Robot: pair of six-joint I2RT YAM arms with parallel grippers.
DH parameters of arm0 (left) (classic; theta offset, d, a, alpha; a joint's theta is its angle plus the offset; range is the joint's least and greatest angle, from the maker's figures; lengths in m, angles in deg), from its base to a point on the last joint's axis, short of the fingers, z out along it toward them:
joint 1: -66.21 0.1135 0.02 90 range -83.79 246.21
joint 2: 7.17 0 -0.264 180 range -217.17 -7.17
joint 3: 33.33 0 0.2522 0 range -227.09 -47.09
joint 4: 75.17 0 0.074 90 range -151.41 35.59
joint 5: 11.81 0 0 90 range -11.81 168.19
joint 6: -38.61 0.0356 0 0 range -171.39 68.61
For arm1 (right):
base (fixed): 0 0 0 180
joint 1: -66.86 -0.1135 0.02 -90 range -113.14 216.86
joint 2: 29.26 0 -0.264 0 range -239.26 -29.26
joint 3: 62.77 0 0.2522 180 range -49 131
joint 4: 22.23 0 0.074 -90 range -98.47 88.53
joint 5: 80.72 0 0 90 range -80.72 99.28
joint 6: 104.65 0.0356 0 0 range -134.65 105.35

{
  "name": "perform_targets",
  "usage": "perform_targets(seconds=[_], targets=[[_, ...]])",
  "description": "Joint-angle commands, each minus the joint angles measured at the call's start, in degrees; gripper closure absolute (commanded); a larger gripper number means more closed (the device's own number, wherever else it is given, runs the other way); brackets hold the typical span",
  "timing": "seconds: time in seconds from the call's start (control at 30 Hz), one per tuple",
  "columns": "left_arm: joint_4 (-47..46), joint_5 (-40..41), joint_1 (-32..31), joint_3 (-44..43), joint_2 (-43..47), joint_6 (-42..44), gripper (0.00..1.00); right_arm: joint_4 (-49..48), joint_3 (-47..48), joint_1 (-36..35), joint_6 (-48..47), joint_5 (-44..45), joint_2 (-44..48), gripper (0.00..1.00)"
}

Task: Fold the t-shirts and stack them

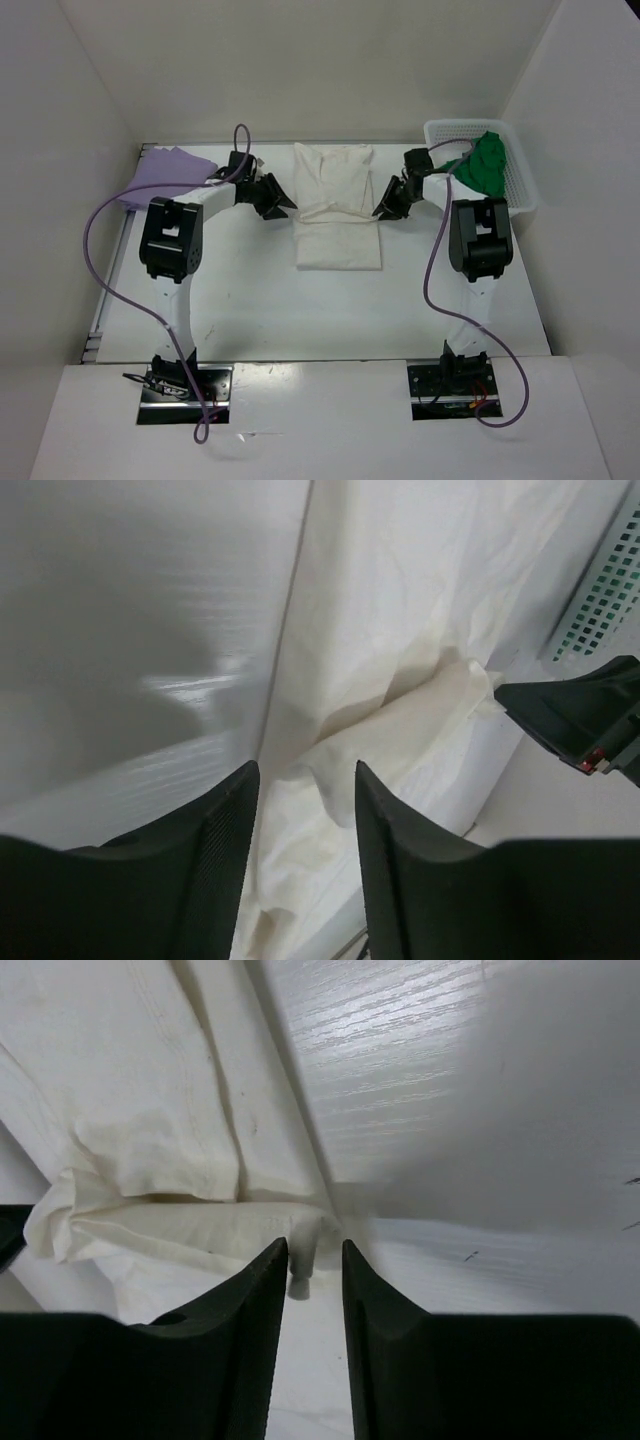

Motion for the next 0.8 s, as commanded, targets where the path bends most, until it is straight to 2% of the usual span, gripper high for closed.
perform_targets(seconds=[0.0,0.1,0.13,0.27,0.3,0.37,0.4,0.43,0.47,0.6,0.77], targets=[[-5.86,2.54,0.35,1.65,7.86,-1.11,0.46,-1.16,3.46,0.72,-0.96,1.65,2.44,0.65],[-7.01,3.17,-0.35,5.08,14.10,-1.64,0.51,0.15,3.29,0.72,-1.57,1.65,6.66,0.59],[-7.71,3.17,-2.18,6.23,16.38,-1.64,0.56,0.16,2.76,0.72,-1.57,2.17,8.93,0.57],[-10.34,3.17,-9.48,14.83,19.57,-3.39,0.63,0.68,-1.10,-2.17,-1.57,5.94,14.13,0.57],[-11.22,3.17,-10.97,16.68,20.26,-4.00,0.63,0.69,-1.72,-3.39,-2.09,9.61,15.10,0.59],[-13.59,3.17,-14.39,20.98,20.27,-4.63,0.65,-1.14,-3.65,-7.17,-2.63,11.66,16.60,0.73],[-13.60,3.78,-14.94,21.79,19.22,-4.63,0.66,-2.03,-3.66,-8.14,-2.63,11.67,16.60,0.81],[-14.30,4.92,-14.94,22.49,17.65,-4.63,0.68,-2.65,-4.19,-8.94,-2.63,9.49,16.60,0.94],[-14.30,5.63,-14.94,23.11,16.94,-4.63,0.68,-2.65,-3.15,-10.16,-2.63,7.99,13.82,0.98],[-13.78,8.09,-14.94,24.16,15.00,-2.96,0.69,-1.60,0.73,-14.21,-3.15,7.10,8.35,1.00],[-14.91,9.15,-14.94,31.71,17.01,-3.48,0.69,-1.60,3.36,-17.28,-3.15,5.43,3.08,1.00]])
